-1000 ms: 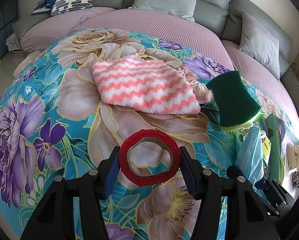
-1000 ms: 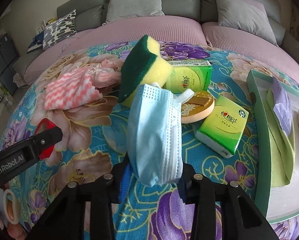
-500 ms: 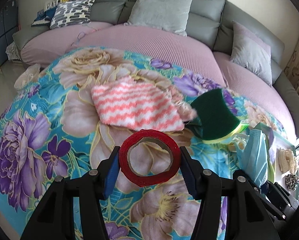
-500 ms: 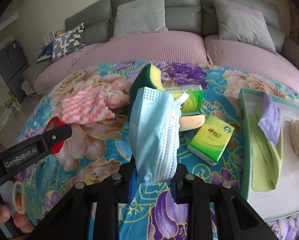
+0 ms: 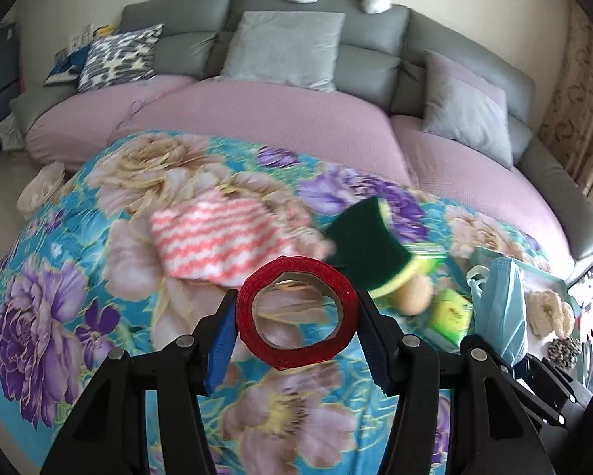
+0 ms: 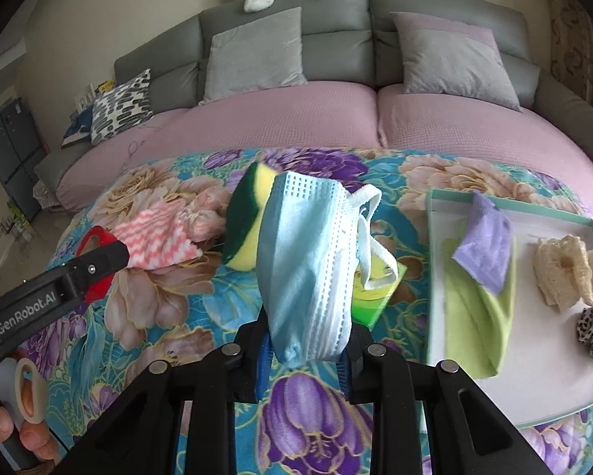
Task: Organize soft objects
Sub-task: 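Carry the red ring and blue mask to the tray and open both tools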
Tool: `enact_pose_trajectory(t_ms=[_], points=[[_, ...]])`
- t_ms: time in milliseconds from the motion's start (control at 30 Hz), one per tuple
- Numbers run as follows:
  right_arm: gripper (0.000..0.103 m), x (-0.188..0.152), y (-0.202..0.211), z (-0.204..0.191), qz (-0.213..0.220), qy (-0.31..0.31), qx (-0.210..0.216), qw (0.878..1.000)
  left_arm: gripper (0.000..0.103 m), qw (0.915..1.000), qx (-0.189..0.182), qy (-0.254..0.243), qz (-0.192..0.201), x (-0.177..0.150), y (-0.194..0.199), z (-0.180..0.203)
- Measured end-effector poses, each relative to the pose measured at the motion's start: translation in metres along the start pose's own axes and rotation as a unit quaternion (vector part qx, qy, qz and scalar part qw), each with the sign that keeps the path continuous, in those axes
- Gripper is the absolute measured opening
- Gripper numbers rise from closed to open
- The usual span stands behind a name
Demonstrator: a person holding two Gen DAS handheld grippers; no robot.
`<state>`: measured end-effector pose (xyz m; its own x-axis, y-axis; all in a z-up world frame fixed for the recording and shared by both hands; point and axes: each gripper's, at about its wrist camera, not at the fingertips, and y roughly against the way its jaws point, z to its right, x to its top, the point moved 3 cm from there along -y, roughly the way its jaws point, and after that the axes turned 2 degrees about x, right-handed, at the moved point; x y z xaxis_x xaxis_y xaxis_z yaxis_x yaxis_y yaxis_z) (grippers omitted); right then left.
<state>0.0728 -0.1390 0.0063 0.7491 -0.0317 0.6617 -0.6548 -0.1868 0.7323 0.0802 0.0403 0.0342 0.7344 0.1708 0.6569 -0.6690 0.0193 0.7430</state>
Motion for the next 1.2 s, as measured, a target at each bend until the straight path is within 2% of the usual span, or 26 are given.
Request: enact_pose_trajectory(t_ms=[333, 633, 900, 1200], points=[[0.028, -0.005, 0.032, 0.088, 0.014, -0.068, -0.086, 0.994, 0.059, 0.9942, -0.072, -0.079, 0.01, -0.007, 0.01, 0.094], [0.028, -0.016, 0.062, 0.159, 0.017, -0.112, -0.145, 0.983, 0.059, 0.9816, -0.124, -0.145, -0.001, -0.028, 0.012, 0.171], [0.028, -0.024, 0.081, 0.189, 0.019, -0.133, -0.166, 0.977, 0.059, 0.9697, -0.151, -0.192, -0.013, -0.053, 0.002, 0.221], [0.028, -0.029, 0.074, 0.198, 0.006, -0.139, -0.16, 0.977, 0.059, 0.9649, -0.151, -0.211, -0.039, -0.071, -0.023, 0.239]])
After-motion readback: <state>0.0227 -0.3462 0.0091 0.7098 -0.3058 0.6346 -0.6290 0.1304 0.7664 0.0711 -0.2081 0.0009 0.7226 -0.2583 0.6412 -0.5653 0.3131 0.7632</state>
